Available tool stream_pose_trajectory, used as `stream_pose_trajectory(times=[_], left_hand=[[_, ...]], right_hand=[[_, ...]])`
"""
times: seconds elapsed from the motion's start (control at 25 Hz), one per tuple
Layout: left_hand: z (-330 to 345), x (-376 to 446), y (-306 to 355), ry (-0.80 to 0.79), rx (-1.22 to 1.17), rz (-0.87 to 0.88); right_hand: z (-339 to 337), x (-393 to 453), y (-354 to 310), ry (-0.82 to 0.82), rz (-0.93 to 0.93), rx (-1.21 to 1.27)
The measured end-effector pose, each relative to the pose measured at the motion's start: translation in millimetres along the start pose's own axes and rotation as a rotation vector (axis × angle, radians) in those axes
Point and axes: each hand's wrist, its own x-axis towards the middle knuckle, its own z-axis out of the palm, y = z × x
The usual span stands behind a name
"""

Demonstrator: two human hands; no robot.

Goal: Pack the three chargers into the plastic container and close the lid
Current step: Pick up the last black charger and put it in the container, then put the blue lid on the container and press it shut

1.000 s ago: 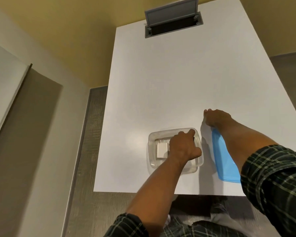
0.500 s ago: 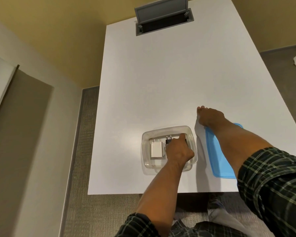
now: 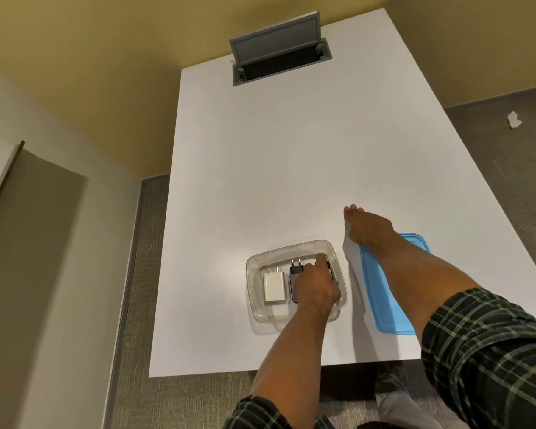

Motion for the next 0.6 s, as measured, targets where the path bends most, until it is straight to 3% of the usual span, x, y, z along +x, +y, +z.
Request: stream_pose_trajectory(times=[0.16,0.36,0.48,0.6], left_hand=[[-17.3,3.7,3.9,0.078,-0.005,0.018],[-43.9,0.7,17.1,0.346,-0.053,0.161],[-46.9,0.2,34.8,0.480,-0.070,0.361],[-39.9,-0.2,59.1,0.319,-0.001,0.512]], right_hand=[[-14.7,-5.8,1.2,0.019,0.009,0.030],[-0.5,-44.4,27.1,0.454,-0.025,0.010],[8.3,-65.1,44.8,0.591,0.045,0.100],[22.5,-84.2,65.1,0.670,0.159,0.163]])
